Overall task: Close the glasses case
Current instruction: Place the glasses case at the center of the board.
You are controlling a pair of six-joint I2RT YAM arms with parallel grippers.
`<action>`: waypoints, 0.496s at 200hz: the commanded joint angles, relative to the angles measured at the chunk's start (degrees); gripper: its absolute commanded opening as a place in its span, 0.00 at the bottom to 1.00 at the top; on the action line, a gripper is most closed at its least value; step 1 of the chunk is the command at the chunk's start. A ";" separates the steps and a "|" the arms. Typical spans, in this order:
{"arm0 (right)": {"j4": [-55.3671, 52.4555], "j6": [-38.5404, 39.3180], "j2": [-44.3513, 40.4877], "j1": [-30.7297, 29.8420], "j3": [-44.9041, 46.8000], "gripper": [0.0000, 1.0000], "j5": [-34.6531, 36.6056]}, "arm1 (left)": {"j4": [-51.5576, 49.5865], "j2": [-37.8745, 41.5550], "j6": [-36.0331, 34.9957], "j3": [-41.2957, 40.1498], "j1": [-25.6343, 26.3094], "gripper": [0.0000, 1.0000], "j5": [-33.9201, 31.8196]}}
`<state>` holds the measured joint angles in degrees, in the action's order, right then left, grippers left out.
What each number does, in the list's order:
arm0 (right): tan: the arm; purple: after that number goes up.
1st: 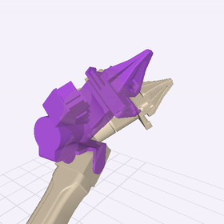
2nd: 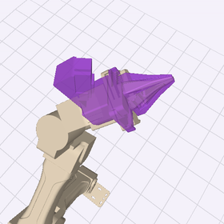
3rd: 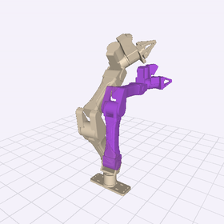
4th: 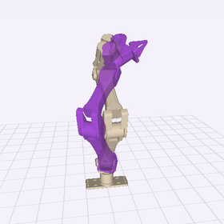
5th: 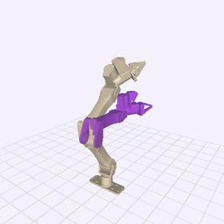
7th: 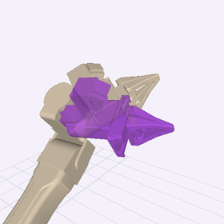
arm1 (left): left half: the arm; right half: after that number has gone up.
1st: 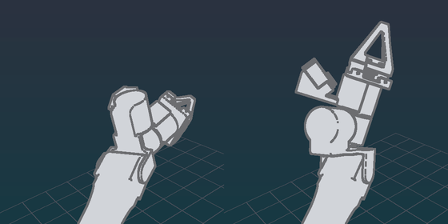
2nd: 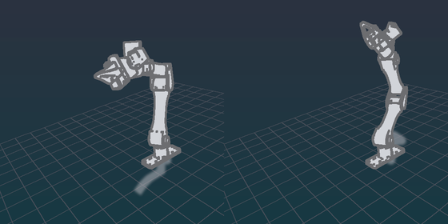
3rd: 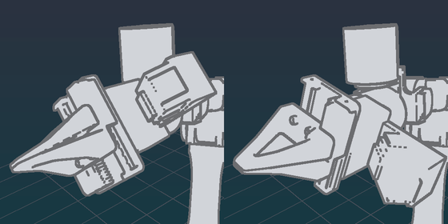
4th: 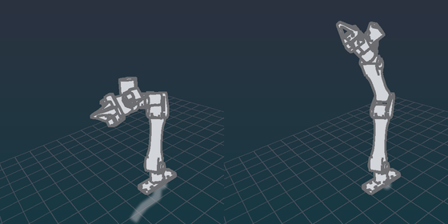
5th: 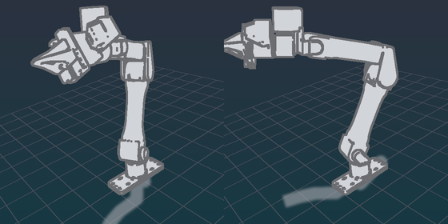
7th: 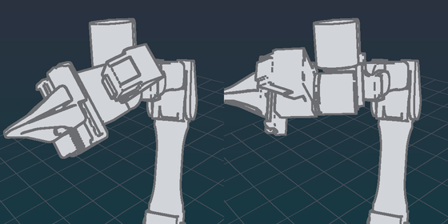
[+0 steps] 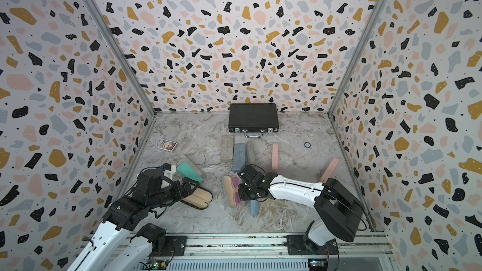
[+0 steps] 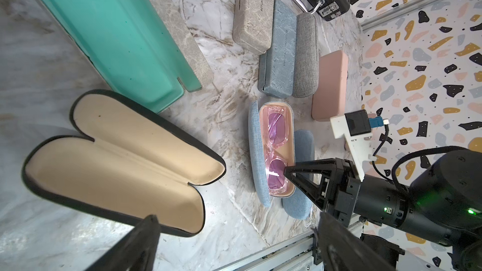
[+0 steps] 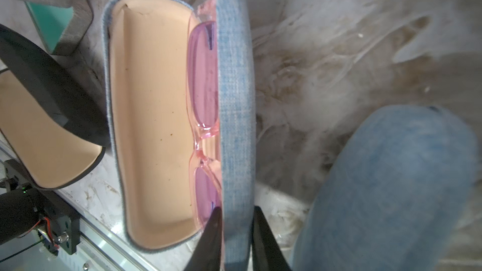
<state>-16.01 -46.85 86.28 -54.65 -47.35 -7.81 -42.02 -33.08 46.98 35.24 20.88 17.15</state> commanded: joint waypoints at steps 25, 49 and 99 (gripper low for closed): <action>-3.36 -0.35 -0.44 -0.45 -3.06 0.36 1.83 | 1.40 -0.82 0.00 0.64 -0.30 0.95 0.74; -8.42 -0.26 -3.24 -0.62 -4.77 0.40 3.58 | 2.02 -1.89 -0.35 0.97 -0.32 0.95 0.96; -21.63 -0.60 -10.97 -0.54 -6.80 0.43 10.52 | 3.39 -2.68 -0.33 0.66 -0.32 0.95 1.53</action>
<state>-28.03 -47.16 79.55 -54.89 -52.01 -2.46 -41.17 -35.77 47.16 35.24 20.88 17.82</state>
